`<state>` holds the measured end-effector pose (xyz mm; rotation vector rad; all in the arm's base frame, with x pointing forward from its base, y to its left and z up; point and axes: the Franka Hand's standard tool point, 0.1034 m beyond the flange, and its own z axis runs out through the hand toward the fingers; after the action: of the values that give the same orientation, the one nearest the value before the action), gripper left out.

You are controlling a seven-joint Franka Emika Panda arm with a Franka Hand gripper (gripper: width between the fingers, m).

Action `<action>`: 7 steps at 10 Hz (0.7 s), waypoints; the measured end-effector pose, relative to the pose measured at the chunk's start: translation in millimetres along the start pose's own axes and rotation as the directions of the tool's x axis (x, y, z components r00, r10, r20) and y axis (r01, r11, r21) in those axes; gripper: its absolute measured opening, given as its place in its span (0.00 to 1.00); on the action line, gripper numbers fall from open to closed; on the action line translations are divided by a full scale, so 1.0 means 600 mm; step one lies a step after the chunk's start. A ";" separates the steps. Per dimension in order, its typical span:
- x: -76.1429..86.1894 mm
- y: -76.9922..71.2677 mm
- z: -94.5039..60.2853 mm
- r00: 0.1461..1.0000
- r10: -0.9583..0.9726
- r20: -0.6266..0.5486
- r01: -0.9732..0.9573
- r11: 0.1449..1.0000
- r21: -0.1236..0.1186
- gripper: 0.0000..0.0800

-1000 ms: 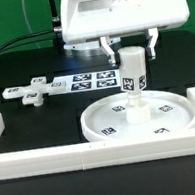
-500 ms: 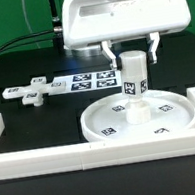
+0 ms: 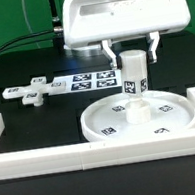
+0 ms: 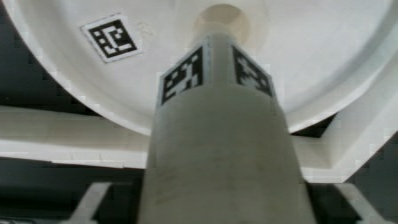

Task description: Assemble round table

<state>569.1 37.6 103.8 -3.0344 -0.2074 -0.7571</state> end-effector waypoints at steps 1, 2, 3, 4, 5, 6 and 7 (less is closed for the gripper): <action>-0.002 0.000 0.001 1.000 0.000 0.002 0.000 1.000 0.000 0.51; -0.001 0.000 0.001 1.000 0.000 0.000 0.000 1.000 0.000 0.51; 0.000 -0.001 0.001 1.000 -0.001 -0.007 0.001 1.000 -0.001 0.51; 0.001 -0.003 0.002 1.000 -0.002 -0.013 0.002 1.000 -0.001 0.51; 0.000 -0.007 0.003 1.000 -0.005 -0.016 0.005 1.000 0.001 0.51; -0.003 -0.011 0.005 1.000 -0.008 -0.012 0.008 1.000 0.004 0.51; -0.004 -0.011 0.006 1.000 -0.008 -0.011 0.008 1.000 0.004 0.51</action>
Offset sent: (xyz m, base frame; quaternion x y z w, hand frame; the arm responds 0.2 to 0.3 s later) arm -0.0051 0.0054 -0.0080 0.0019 0.0033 0.0050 1.0000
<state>568.1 44.0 99.4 -3.0264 -0.2202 -0.7726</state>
